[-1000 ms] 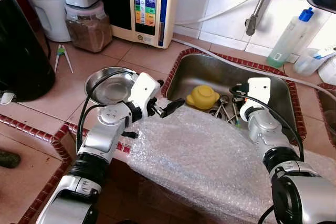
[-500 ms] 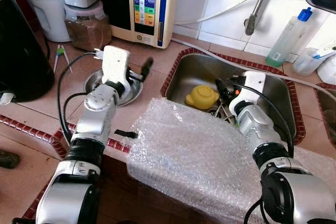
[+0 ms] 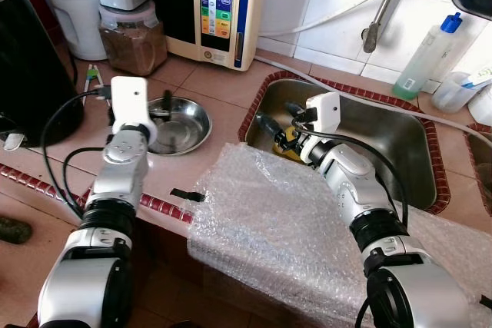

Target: Kitchen organization

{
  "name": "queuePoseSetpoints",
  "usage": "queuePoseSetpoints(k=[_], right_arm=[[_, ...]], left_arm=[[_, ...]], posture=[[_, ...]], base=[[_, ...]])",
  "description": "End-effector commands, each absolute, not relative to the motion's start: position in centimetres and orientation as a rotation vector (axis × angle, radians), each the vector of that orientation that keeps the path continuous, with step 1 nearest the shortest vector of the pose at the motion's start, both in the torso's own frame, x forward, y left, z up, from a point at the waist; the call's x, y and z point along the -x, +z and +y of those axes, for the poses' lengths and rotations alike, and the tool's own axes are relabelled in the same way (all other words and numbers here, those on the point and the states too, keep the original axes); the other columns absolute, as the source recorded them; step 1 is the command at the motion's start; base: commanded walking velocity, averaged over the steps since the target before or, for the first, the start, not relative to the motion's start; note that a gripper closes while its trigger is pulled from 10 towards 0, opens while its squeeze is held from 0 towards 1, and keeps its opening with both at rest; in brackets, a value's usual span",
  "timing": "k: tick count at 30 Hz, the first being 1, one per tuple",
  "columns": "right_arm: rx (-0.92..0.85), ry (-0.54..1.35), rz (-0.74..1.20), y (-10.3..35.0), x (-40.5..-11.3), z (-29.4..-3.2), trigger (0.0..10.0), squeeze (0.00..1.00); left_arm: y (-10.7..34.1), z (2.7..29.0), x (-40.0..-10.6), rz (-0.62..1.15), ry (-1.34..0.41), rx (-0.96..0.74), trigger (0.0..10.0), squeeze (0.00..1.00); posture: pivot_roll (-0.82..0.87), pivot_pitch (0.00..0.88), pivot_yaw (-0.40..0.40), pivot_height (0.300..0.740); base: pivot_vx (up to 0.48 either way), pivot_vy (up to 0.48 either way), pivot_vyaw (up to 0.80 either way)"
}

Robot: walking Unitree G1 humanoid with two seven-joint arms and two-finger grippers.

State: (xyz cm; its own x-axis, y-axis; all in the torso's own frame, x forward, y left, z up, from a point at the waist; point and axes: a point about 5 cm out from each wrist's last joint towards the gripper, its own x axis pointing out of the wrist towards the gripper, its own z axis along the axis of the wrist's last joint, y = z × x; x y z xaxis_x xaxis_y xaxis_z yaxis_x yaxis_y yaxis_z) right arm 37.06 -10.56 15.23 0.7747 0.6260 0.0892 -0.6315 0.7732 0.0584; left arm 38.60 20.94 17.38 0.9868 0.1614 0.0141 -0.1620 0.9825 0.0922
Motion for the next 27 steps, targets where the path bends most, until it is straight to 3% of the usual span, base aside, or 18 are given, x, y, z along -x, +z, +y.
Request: queuePoseSetpoints(k=[1, 7, 8, 9, 10, 17, 18, 19, 20, 21, 27], right_arm=[[-0.066, 0.748, -0.074, 15.5, -36.7, -10.3, 10.0, 1.00], [-0.023, 0.832, -0.075, 15.9, -36.0, -9.7, 10.0, 1.00], [-0.017, 0.834, -0.074, 15.9, -36.0, -9.7, 10.0, 1.00], [-0.017, 0.834, -0.074, 15.9, -36.0, -9.7, 10.0, 1.00], [-0.012, 0.838, -0.071, 15.9, -35.9, -9.7, 10.0, 1.00], [0.001, 0.839, -0.048, 15.5, -35.7, -9.7, 10.0, 1.00], [0.003, 0.841, -0.044, 15.5, -35.6, -9.7, 10.0, 1.00], [0.007, 0.841, -0.042, 15.4, -35.6, -9.7, 10.0, 1.00], [0.010, 0.841, -0.041, 15.4, -35.5, -9.6, 10.0, 1.00], [0.011, 0.841, -0.040, 15.4, -35.5, -9.7, 10.0, 1.00], [0.015, 0.835, -0.035, 15.2, -35.5, -9.7, 10.0, 1.00]], left_arm=[[17.7, 20.7, -38.9, 0.004, 0.156, -0.089, 10.0, 1.00], [17.0, 21.3, -38.9, 0.073, 0.173, -0.097, 10.0, 1.00], [16.6, 21.2, -38.9, 0.101, 0.158, -0.104, 10.0, 0.77], [16.6, 21.2, -38.9, 0.101, 0.158, -0.104, 10.0, 0.77], [16.3, 20.9, -38.9, 0.141, 0.114, -0.083, 10.0, 0.00], [15.7, 21.0, -38.9, 0.225, 0.059, -0.069, 10.0, 0.00], [15.4, 21.2, -38.8, 0.257, 0.044, -0.066, 8.0, 0.00], [15.3, 21.3, -38.7, 0.265, 0.038, -0.063, 4.2, 0.00], [15.3, 21.3, -38.7, 0.270, 0.032, -0.060, 4.2, 0.00], [15.3, 21.4, -38.7, 0.273, 0.026, -0.051, 0.0, 0.00], [15.4, 21.4, -38.7, 0.277, 0.009, -0.018, 0.0, 0.00]], posture=[[0.00, 0.015, -0.065, 0.740], [-0.01, 0.012, -0.068, 0.740], [-0.01, 0.013, -0.068, 0.740], [-0.01, 0.013, -0.068, 0.740], [0.00, 0.012, -0.069, 0.740], [0.00, 0.014, -0.067, 0.740], [0.00, 0.015, -0.066, 0.740], [0.00, 0.016, -0.065, 0.740], [0.00, 0.016, -0.065, 0.740], [0.00, 0.016, -0.065, 0.740], [0.00, 0.019, -0.067, 0.740]], base=[[0.000, 0.000, 0.00], [0.000, 0.000, 0.00], [0.000, 0.000, 0.00], [0.000, 0.000, 0.00], [0.000, 0.000, 0.00], [0.000, 0.000, 0.00], [0.000, 0.000, 0.00], [0.000, 0.000, 0.00], [0.000, 0.000, 0.00], [0.000, 0.000, 0.00], [0.000, 0.000, 0.00]])
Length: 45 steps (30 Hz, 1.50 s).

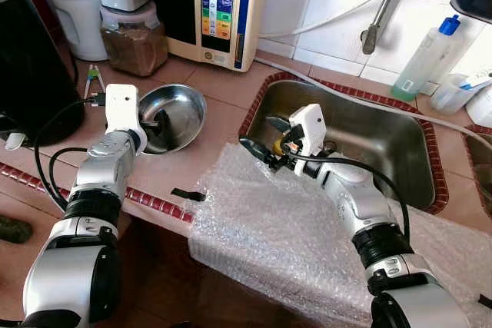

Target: Kitchen organization

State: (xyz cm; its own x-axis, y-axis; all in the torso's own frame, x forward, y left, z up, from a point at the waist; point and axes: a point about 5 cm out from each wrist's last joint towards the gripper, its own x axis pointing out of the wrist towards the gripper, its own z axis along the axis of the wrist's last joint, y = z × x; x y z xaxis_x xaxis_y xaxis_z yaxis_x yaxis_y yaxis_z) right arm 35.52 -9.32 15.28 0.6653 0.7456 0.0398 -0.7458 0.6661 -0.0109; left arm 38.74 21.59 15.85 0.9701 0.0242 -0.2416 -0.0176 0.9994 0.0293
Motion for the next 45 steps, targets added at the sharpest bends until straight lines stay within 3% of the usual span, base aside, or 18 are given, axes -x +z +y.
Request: queuePoseSetpoints(k=[1, 4, 5, 7, 8, 19, 20, 21, 22, 23, 26, 27, 28, 45], right_arm=[[0.015, 0.835, -0.033, 15.2, -35.5, -9.7, 10.0, 1.00], [0.017, 0.834, -0.031, 15.3, -35.5, -9.7, 10.0, 1.00], [0.014, 0.851, -0.027, 15.2, -35.3, -9.6, 10.0, 0.90], [0.011, 0.861, -0.025, 15.2, -35.2, -9.5, 10.0, 0.90], [0.009, 0.880, -0.019, 15.1, -35.0, -9.4, 10.0, 0.83], [0.015, 0.895, -0.007, 15.0, -34.8, -9.3, 10.0, 0.82], [0.015, 0.894, -0.007, 15.0, -34.8, -9.4, 10.0, 0.82], [0.015, 0.894, -0.007, 15.0, -34.8, -9.4, 10.0, 0.82], [0.014, 0.893, -0.006, 15.0, -34.7, -9.4, 10.0, 0.82], [0.014, 0.893, -0.006, 15.0, -34.7, -9.3, 10.0, 0.82], [0.015, 0.890, -0.005, 14.9, -34.7, -9.3, 10.0, 0.82], [0.016, 0.889, -0.006, 14.9, -34.7, -9.3, 10.0, 0.82], [0.016, 0.888, -0.006, 14.9, -34.7, -9.3, 10.0, 0.82], [0.016, 0.858, -0.008, 14.9, -34.9, -9.2, 10.0, 0.81]], left_arm=[[15.5, 21.3, -38.7, 0.277, 0.004, 0.002, 0.0, 0.00], [15.5, 21.3, -38.7, 0.276, -0.004, 0.012, 0.0, 0.00], [15.4, 21.3, -38.6, 0.283, -0.002, 0.013, 0.0, 0.00], [15.3, 21.3, -38.6, 0.286, -0.002, 0.014, 0.0, 0.00], [15.3, 21.3, -38.6, 0.287, -0.002, 0.016, 0.0, 0.00], [15.8, 20.7, -38.9, 0.270, -0.016, -0.005, 0.0, 0.00], [15.9, 20.6, -38.9, 0.270, -0.018, -0.009, 3.3, 0.00], [15.9, 20.6, -38.9, 0.270, -0.018, -0.009, 3.3, 0.00], [16.0, 20.3, -39.0, 0.269, -0.031, -0.012, 7.2, 0.00], [16.0, 20.2, -39.0, 0.267, -0.041, -0.011, 10.0, 0.00], [16.1, 19.8, -39.1, 0.262, -0.058, 0.005, 10.0, 0.00], [16.1, 19.7, -39.1, 0.262, -0.054, 0.016, 3.3, 0.00], [16.1, 19.5, -39.1, 0.262, -0.058, 0.025, 0.0, 0.00], [14.8, 17.9, -38.7, 0.299, -0.124, 0.015, 0.0, 0.00]], posture=[[0.00, 0.020, -0.068, 0.740], [0.00, 0.020, -0.068, 0.740], [0.00, 0.021, -0.068, 0.740], [0.00, 0.021, -0.068, 0.740], [0.00, 0.021, -0.070, 0.740], [-0.01, 0.022, -0.062, 0.740], [-0.01, 0.023, -0.060, 0.740], [-0.01, 0.023, -0.060, 0.740], [-0.01, 0.022, -0.059, 0.740], [-0.01, 0.023, -0.058, 0.740], [-0.01, 0.023, -0.054, 0.740], [-0.01, 0.023, -0.052, 0.740], [-0.01, 0.023, -0.051, 0.740], [0.00, 0.029, -0.038, 0.740]], base=[[0.000, 0.000, 0.00], [0.000, 0.000, 0.00], [0.000, 0.000, 0.00], [0.000, 0.000, 0.00], [0.000, 0.000, 0.00], [0.000, 0.000, 0.00], [0.000, 0.000, 0.00], [0.000, 0.000, 0.00], [0.000, 0.000, 0.00], [0.000, 0.000, 0.00], [0.000, 0.000, 0.00], [0.000, 0.000, 0.00], [0.000, 0.000, 0.00], [0.000, 0.000, 0.00]])
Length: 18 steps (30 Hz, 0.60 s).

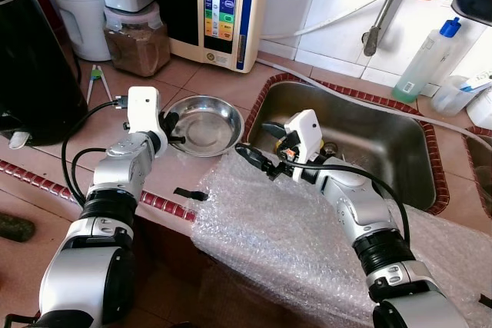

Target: Kitchen organization

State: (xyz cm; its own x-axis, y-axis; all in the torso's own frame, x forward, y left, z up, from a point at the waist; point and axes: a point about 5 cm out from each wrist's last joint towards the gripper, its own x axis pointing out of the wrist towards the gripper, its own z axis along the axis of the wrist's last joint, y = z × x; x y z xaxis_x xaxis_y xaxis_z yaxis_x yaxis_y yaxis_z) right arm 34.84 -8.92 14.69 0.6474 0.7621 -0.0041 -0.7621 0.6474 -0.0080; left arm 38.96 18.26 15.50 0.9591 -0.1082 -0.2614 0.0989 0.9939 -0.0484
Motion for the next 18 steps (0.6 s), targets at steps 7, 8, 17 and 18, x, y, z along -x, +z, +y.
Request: queuePoseSetpoints(k=[7, 8, 17, 18], right_arm=[[-0.003, 0.841, -0.008, 14.6, -34.8, -9.1, 10.0, 0.81], [-0.005, 0.841, -0.008, 14.5, -34.8, -9.0, 10.0, 0.81], [-0.035, 0.824, -0.015, 14.2, -34.6, -8.1, 10.0, 0.79], [-0.035, 0.824, -0.015, 14.2, -34.6, -8.1, 10.0, 0.79]], left_arm=[[15.3, 17.9, -38.9, 0.284, -0.125, -0.003, 0.0, 0.00], [15.3, 17.9, -38.9, 0.284, -0.128, -0.004, 0.0, 0.00], [15.9, 18.1, -39.0, 0.281, -0.150, -0.002, 0.0, 0.00], [16.0, 18.1, -39.1, 0.277, -0.151, 0.000, 0.0, 0.00]], posture=[[0.02, 0.044, -0.007, 0.740], [0.03, 0.045, -0.003, 0.740], [0.05, 0.055, 0.023, 0.740], [0.05, 0.055, 0.022, 0.740]], base=[[0.000, 0.000, 0.00], [0.000, 0.000, 0.00], [0.000, 0.000, 0.00], [0.000, 0.000, 0.00]])
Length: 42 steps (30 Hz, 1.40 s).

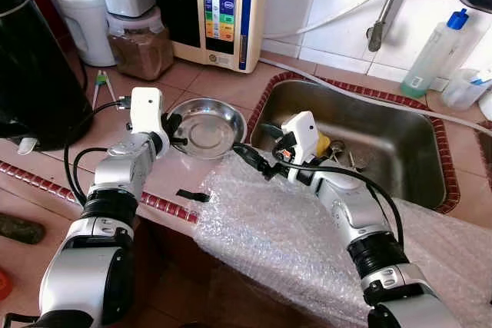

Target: Kitchen organization

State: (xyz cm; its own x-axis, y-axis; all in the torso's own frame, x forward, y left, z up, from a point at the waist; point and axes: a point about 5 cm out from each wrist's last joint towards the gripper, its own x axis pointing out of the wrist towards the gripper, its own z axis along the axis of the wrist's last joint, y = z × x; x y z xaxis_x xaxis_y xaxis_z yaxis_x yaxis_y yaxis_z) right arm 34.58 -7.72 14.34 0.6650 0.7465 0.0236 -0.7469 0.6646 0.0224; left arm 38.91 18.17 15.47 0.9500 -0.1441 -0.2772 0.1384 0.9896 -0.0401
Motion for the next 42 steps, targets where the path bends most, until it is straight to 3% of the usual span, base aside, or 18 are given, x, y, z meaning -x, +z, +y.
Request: queuePoseSetpoints(k=[1, 11, 15, 17, 19, 21, 22, 23, 25, 27, 34, 41, 42], right_arm=[[-0.035, 0.824, -0.015, 14.2, -34.6, -8.1, 10.0, 0.79], [-0.019, 0.797, -0.032, 14.9, -35.3, -8.5, 10.0, 0.79], [-0.019, 0.756, -0.058, 15.4, -35.7, -8.6, 10.0, 0.79], [-0.056, 0.679, -0.122, 16.8, -36.5, -8.6, 10.0, 0.78], [-0.098, 0.644, -0.148, 17.5, -36.9, -8.5, 10.0, 0.78], [-0.177, 0.608, -0.174, 18.5, -37.3, -8.4, 10.0, 0.74], [-0.196, 0.599, -0.177, 18.7, -37.4, -8.4, 10.0, 0.65], [-0.228, 0.588, -0.172, 18.8, -37.6, -8.4, 10.0, 0.31], [-0.266, 0.576, -0.169, 19.0, -37.8, -8.3, 10.0, 0.28], [-0.291, 0.568, -0.172, 19.2, -37.9, -8.3, 10.0, 0.00], [-0.426, 0.546, -0.187, 20.1, -38.3, -8.7, 10.0, 0.00], [-0.444, 0.508, -0.148, 19.6, -38.6, -9.0, 10.0, 0.00], [-0.453, 0.501, -0.139, 19.5, -38.6, -9.0, 6.8, 0.00]], left_arm=[[16.0, 18.1, -39.1, 0.277, -0.151, 0.000, 0.0, 0.00], [16.4, 18.1, -38.8, 0.161, -0.085, 0.078, 0.0, 0.00], [17.7, 18.4, -38.8, 0.040, -0.038, 0.093, 0.0, 0.00], [19.9, 17.9, -38.4, -0.154, -0.040, 0.073, 0.0, 0.00], [20.8, 17.5, -38.2, -0.233, -0.046, 0.087, 0.0, 0.00], [21.6, 16.6, -37.8, -0.318, -0.073, 0.101, 0.0, 0.00], [21.8, 16.3, -37.7, -0.338, -0.081, 0.106, 0.0, 0.00], [22.0, 15.9, -37.6, -0.359, -0.098, 0.107, 0.0, 0.00], [22.3, 15.2, -37.5, -0.384, -0.120, 0.113, 0.0, 0.00], [22.5, 14.5, -37.3, -0.408, -0.142, 0.126, 0.0, 0.00], [22.5, 12.8, -36.6, -0.441, -0.235, 0.159, 0.0, 0.00], [22.8, 11.5, -36.1, -0.462, -0.310, 0.199, 0.0, 0.00], [22.9, 11.3, -36.0, -0.465, -0.323, 0.204, 0.0, 0.00]], posture=[[0.05, 0.055, 0.022, 0.740], [0.05, 0.052, -0.009, 0.740], [0.06, 0.051, -0.014, 0.740], [0.06, 0.053, -0.011, 0.740], [0.06, 0.054, -0.010, 0.740], [0.05, 0.055, -0.009, 0.740], [0.05, 0.056, -0.009, 0.740], [0.05, 0.056, -0.009, 0.740], [0.05, 0.056, -0.012, 0.740], [0.05, 0.058, -0.015, 0.740], [0.05, 0.061, -0.016, 0.740], [0.05, 0.061, -0.018, 0.740], [0.05, 0.061, -0.018, 0.740]], base=[[0.000, 0.000, 0.00], [0.000, 0.000, 0.00], [0.000, 0.000, 0.00], [0.000, 0.000, 0.00], [0.000, 0.000, 0.00], [0.000, 0.000, 0.00], [0.000, 0.000, 0.00], [0.000, 0.000, 0.00], [0.000, 0.000, 0.00], [0.000, 0.000, 0.00], [0.000, 0.000, 0.00], [0.000, 0.000, 0.00], [0.000, 0.000, 0.00]])
